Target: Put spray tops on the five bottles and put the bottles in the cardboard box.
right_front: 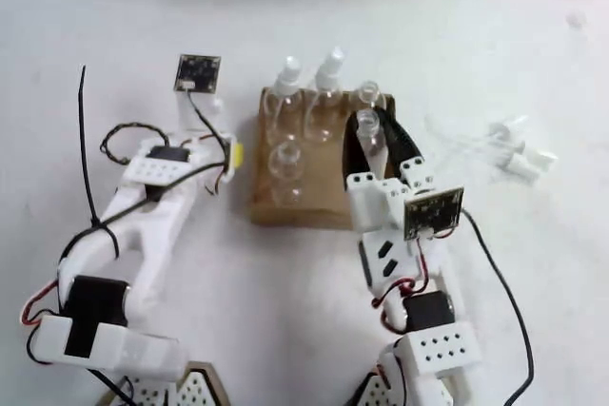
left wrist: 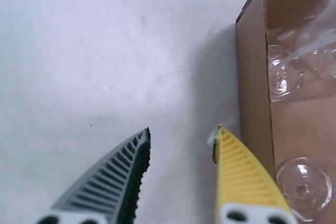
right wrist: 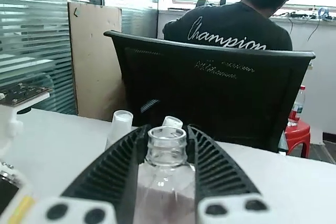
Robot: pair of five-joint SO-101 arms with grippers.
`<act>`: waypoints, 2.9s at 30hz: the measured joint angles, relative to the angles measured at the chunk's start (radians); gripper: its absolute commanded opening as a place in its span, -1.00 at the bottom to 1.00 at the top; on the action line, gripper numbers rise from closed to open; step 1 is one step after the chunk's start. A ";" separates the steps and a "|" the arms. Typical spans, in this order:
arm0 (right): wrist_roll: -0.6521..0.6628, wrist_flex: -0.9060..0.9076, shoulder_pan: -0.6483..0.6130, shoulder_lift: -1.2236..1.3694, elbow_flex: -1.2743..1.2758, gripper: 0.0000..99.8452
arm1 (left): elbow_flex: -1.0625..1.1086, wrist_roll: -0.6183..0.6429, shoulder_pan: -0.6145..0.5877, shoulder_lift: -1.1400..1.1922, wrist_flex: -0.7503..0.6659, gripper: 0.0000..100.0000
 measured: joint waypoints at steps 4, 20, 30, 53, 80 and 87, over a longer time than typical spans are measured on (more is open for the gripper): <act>0.025 -0.072 0.006 0.015 0.005 -0.97 | 0.000 0.000 0.000 0.000 0.000 -0.62; 0.031 -0.629 0.002 0.640 0.014 -0.97 | 0.000 0.000 0.000 0.000 0.000 -0.62; 0.031 -0.919 0.023 0.930 0.044 -0.97 | 0.000 0.000 0.000 0.000 0.000 -0.62; 0.032 -1.007 0.025 1.023 0.058 -0.96 | 0.000 0.000 0.000 0.000 0.000 -0.62; 0.034 -0.997 0.025 1.023 0.071 -0.74 | 0.000 0.000 0.000 0.000 0.000 -0.62; 0.034 -1.099 0.025 0.982 0.133 -0.74 | 0.000 0.000 0.000 0.000 0.000 -0.62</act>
